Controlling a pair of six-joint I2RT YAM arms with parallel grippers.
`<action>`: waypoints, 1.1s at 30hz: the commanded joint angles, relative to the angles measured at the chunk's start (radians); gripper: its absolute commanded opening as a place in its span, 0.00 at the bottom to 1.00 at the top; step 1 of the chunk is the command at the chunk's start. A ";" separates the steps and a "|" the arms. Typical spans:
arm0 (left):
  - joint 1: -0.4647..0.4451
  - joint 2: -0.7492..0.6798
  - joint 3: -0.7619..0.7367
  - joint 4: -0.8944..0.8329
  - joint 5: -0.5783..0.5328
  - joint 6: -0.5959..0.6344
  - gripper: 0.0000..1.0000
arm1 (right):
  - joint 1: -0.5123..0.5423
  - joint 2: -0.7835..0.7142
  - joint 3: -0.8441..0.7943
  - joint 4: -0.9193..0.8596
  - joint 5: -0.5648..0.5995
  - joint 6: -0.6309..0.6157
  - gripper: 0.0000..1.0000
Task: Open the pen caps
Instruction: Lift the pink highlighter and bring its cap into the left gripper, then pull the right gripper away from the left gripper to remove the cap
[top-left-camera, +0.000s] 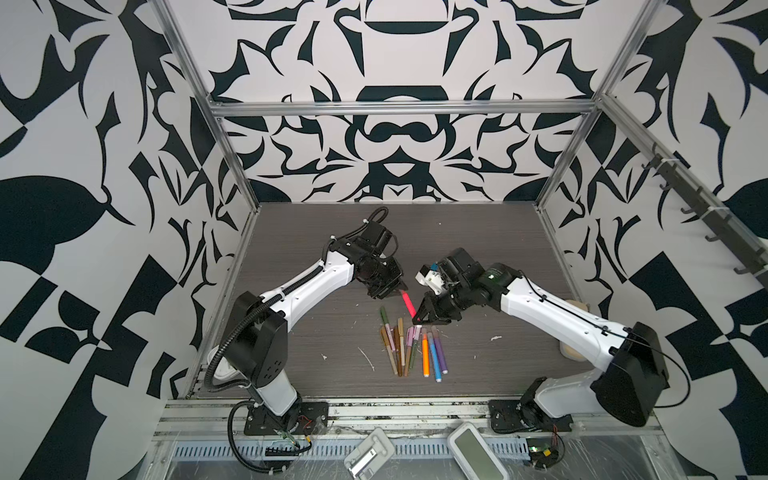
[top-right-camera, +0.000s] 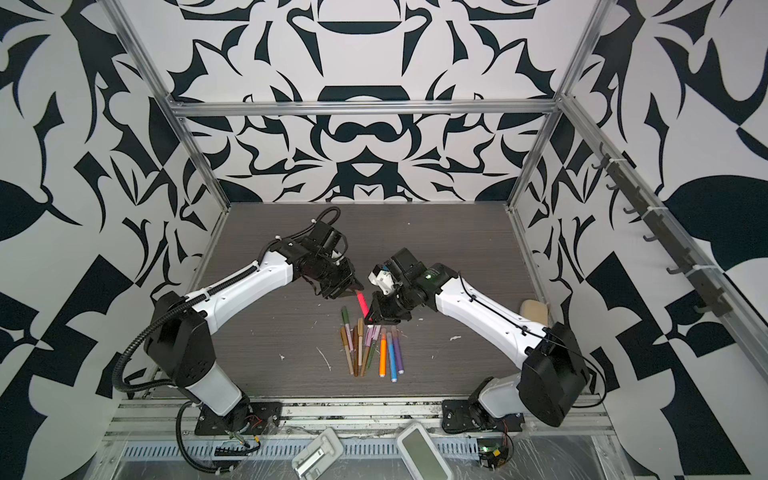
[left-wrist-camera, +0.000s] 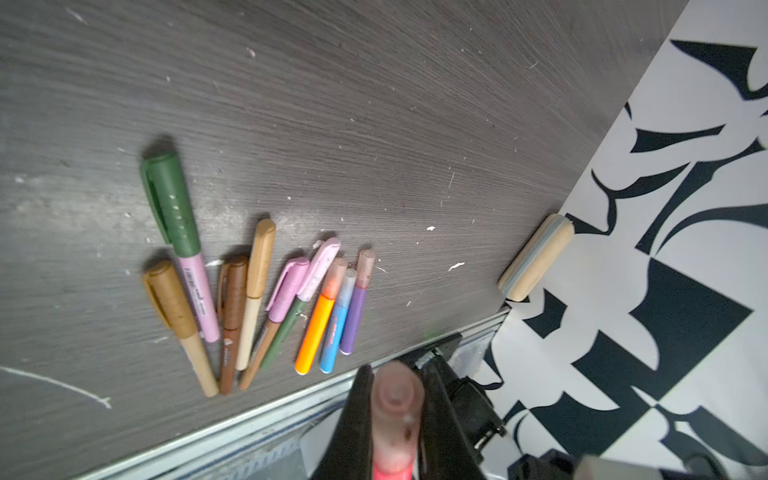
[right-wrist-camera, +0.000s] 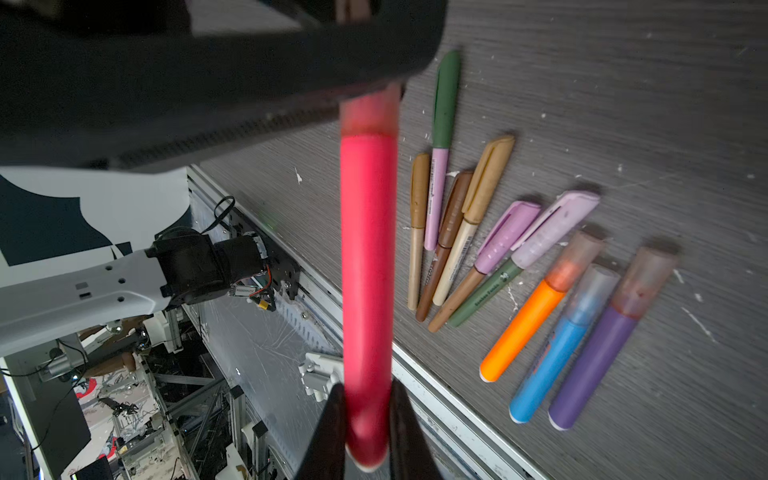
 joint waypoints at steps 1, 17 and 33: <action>0.000 0.016 0.012 -0.013 0.017 0.010 0.00 | 0.004 -0.030 0.042 -0.003 -0.017 -0.012 0.00; -0.009 0.016 0.050 -0.027 0.002 0.038 0.00 | -0.017 0.028 0.075 0.006 0.043 -0.009 0.25; 0.031 0.035 0.096 -0.055 -0.013 0.084 0.00 | -0.034 0.066 0.075 0.014 0.044 -0.014 0.00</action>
